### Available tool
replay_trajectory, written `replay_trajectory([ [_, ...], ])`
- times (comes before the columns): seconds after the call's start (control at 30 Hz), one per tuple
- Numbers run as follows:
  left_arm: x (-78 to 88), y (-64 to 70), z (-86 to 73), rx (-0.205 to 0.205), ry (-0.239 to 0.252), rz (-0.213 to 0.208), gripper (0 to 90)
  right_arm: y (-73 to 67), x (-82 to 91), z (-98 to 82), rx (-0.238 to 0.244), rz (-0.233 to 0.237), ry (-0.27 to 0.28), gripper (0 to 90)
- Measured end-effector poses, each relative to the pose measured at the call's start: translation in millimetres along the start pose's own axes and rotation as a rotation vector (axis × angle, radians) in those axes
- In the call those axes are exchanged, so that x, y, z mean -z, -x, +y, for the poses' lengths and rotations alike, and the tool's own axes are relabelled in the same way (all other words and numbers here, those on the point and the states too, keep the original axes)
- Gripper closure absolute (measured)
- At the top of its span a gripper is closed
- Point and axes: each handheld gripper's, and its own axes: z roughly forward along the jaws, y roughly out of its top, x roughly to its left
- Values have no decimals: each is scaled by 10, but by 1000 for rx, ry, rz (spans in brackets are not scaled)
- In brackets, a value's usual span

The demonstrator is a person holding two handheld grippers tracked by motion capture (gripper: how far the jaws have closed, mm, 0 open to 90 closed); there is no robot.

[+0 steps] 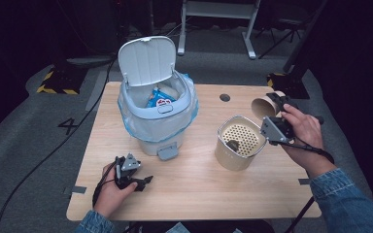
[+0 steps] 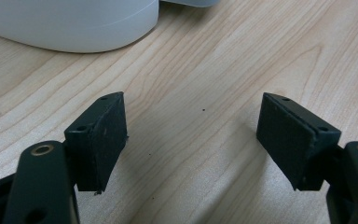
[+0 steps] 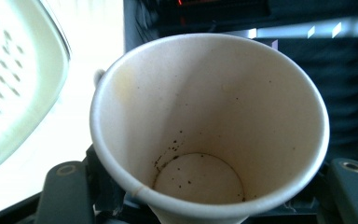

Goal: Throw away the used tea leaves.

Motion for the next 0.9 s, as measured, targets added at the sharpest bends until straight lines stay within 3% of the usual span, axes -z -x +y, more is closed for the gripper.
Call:
replay_trajectory([
  [0.07, 0, 0, 0, 0, 0, 0, 249, 15, -9, -68, -158, 51, 33, 322],
  [0.37, 0, 0, 0, 0, 0, 0, 249, 83, -35, -270, -694, 237, 193, 317],
  [0.47, 0, 0, 0, -1, 0, 0, 249, 95, -45, -303, -791, 292, 229, 312],
  [0.6, -1, -1, 0, -1, 1, 0, 249, 109, -63, -361, -977, 384, 287, 309],
  [0.9, -1, -3, 0, 0, 1, -1, 248, 123, -103, -471, -1165, 551, 327, 308],
])
